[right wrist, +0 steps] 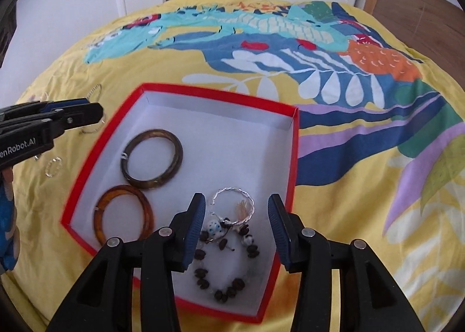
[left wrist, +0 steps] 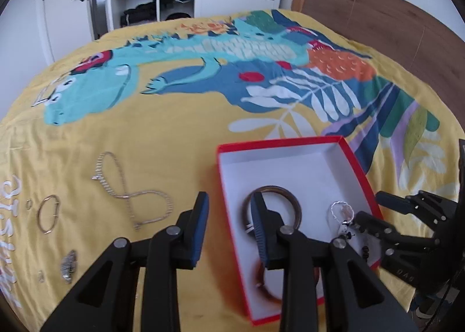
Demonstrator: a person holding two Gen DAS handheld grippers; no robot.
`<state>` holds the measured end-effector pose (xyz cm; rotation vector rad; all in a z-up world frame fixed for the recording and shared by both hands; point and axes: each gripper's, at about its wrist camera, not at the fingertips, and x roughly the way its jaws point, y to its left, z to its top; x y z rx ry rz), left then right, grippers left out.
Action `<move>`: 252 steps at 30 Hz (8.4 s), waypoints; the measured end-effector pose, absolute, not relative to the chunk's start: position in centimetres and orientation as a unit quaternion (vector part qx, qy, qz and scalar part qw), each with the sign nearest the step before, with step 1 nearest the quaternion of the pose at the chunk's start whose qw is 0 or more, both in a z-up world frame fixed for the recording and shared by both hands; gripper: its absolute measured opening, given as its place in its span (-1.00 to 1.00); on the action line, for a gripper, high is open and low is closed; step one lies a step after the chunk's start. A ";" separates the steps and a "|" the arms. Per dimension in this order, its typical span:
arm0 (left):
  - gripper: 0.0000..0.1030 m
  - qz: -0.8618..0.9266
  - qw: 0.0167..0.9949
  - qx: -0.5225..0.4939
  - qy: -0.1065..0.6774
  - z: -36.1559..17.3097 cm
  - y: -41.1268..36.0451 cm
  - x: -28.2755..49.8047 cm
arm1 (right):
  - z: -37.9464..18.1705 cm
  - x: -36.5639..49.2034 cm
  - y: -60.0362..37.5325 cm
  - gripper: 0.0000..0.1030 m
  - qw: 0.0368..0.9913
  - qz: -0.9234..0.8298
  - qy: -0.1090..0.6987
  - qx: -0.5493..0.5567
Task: Organize jewelry
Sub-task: 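Carry both items into the red box and open both tools, then grasp a small silver ring with the left tool while the right tool grasps the second twisted hoop, then lower both items into the red box and open both tools, then pull both tools back from the box toward the remaining jewelry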
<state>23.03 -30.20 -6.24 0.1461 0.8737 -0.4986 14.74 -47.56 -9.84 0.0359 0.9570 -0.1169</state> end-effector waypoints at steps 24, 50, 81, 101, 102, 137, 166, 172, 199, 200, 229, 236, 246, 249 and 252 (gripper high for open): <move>-0.07 -0.041 0.907 0.039 0.418 -4.5 1.4 18.8 | 0.7 12.4 -29.6 -0.13 0.930 0.067 0.354 0.066; -0.05 -0.090 0.874 0.027 0.476 -15.5 -2.4 23.5 | -15.2 20.8 -23.5 -0.03 0.876 0.094 0.471 0.050; -0.90 -0.098 0.891 0.008 0.443 -10.6 -1.1 20.1 | -10.4 17.8 -22.2 -0.25 0.896 0.126 0.421 0.064; -0.90 -0.259 0.874 0.036 0.410 -6.0 -19.2 19.1 | -8.1 13.7 -40.2 -0.25 0.909 -0.022 0.407 0.084; -0.90 -0.268 0.872 0.040 0.408 -6.0 -20.6 19.3 | -8.2 14.0 -41.2 -0.25 0.908 -0.027 0.409 0.087; -0.89 -0.307 0.833 0.131 0.441 -13.7 -35.8 23.5 | -15.3 21.0 -48.5 -0.24 0.876 -0.024 0.481 0.018; -0.44 -0.318 0.837 0.103 0.434 -10.9 -35.3 22.6 | -11.8 17.8 -49.8 -0.18 0.893 -0.057 0.444 0.041; -0.43 -0.322 0.846 0.087 0.416 -7.1 -34.1 21.2 | -8.2 14.5 -50.5 -0.17 0.901 -0.085 0.421 0.055; -0.28 -0.153 0.930 0.098 0.319 9.3 -8.9 10.9 | 9.0 -2.0 -41.3 -0.11 0.951 -0.076 0.293 0.062; -0.28 -0.147 0.932 0.097 0.316 9.6 -7.7 10.6 | 9.4 -2.3 -40.8 -0.11 0.952 -0.074 0.290 0.061; -0.27 -0.069 0.925 0.032 0.371 2.9 5.4 13.9 | 6.7 5.9 -30.5 -0.07 0.943 0.011 0.330 0.044; -0.27 -0.067 0.913 0.021 0.403 -0.8 5.1 15.9 | 3.0 9.7 -29.6 -0.06 0.930 0.033 0.361 0.057; -0.27 -0.071 0.895 0.014 0.439 -5.0 4.1 18.4 | -1.5 13.5 -27.7 -0.07 0.914 0.065 0.396 0.065; -0.27 -0.072 0.892 0.013 0.446 -5.9 3.9 19.2 | -2.8 14.4 -26.8 -0.07 0.908 0.076 0.407 0.070; -0.27 -0.073 0.888 0.012 0.453 -6.8 3.8 20.1 | -4.3 15.1 -25.9 -0.07 0.901 0.088 0.420 0.071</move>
